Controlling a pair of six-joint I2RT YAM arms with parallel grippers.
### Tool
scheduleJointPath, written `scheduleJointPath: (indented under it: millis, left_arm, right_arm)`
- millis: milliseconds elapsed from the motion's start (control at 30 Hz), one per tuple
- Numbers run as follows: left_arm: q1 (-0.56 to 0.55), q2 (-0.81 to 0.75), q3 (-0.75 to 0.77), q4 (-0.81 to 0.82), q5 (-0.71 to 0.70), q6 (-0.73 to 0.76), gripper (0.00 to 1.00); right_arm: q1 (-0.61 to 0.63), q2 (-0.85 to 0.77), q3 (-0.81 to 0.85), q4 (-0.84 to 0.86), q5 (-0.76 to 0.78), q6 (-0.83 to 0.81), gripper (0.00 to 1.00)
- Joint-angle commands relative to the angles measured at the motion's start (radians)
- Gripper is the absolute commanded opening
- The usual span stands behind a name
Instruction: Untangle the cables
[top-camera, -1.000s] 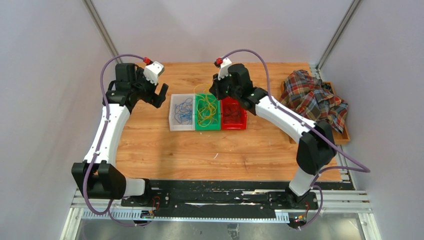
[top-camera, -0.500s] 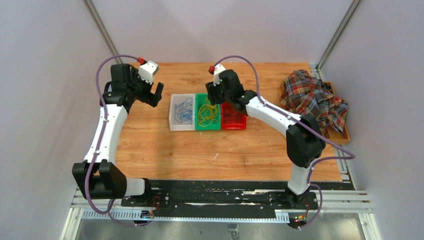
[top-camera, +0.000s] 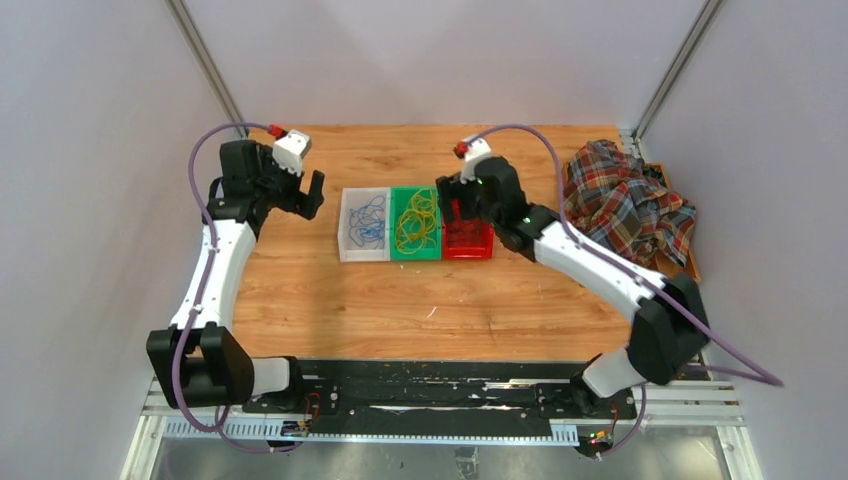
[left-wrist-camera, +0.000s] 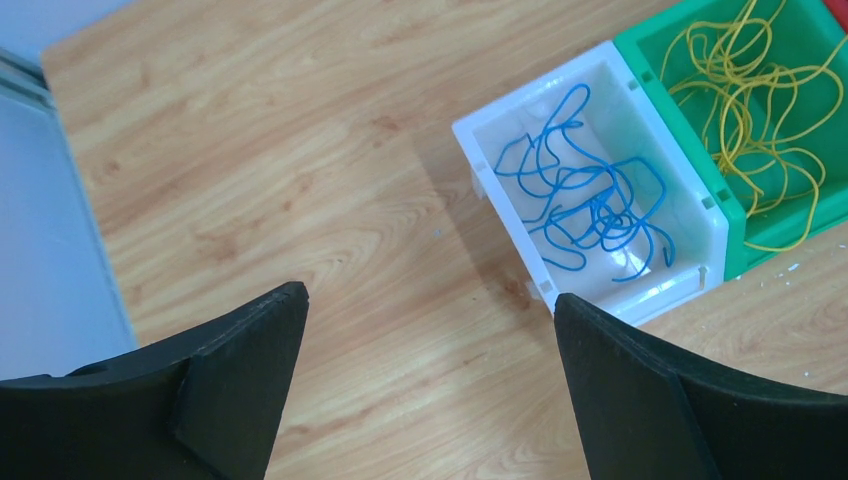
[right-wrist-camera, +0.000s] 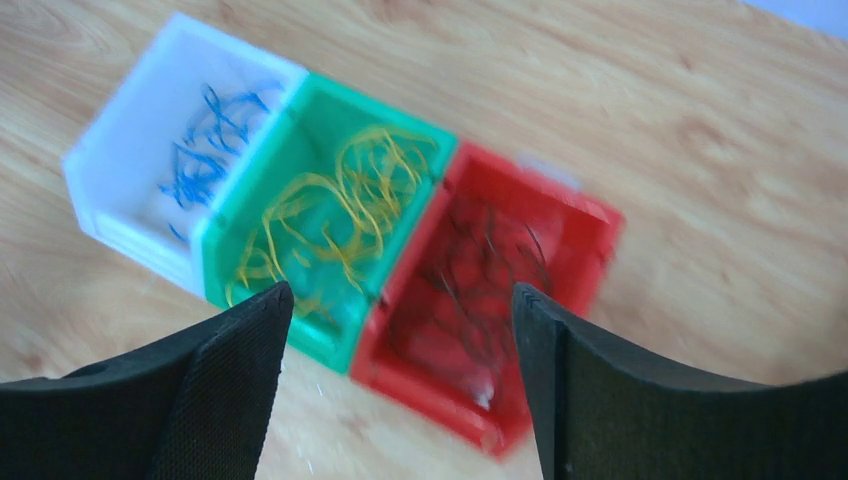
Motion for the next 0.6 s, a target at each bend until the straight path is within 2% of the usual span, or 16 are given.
scheduleJointPath:
  millis: [0, 133, 267, 333, 433, 567]
  left_arm:
    - [0.03, -0.073, -0.196, 0.217, 0.055, -0.085, 0.98]
    - [0.037, -0.15, -0.462, 0.484, 0.079, -0.163, 0.98]
    - [0.037, -0.164, -0.657, 0.777, 0.073, -0.252, 0.98]
    - [0.038, -0.133, -0.706, 0.903, 0.074, -0.289, 0.98]
    - [0.038, -0.055, -0.725, 1.004, 0.06, -0.322, 0.98]
    - [0.037, 0.051, -0.716, 1.074, 0.023, -0.349, 0.98]
  right_arm:
    - [0.008, -0.224, -0.287, 0.094, 0.202, 0.038, 0.8]
    - [-0.009, -0.474, -0.585, 0.209, 0.606, 0.052, 0.81]
    - [-0.09, -0.604, -0.775, 0.331, 0.799, -0.002, 0.83]
    - [-0.16, -0.594, -0.802, 0.33, 0.85, -0.004, 0.84]
    - [-0.292, -0.538, -0.8, 0.295, 0.845, 0.066, 0.85]
    - [-0.4, -0.484, -0.857, 0.429, 0.823, 0.083, 0.84]
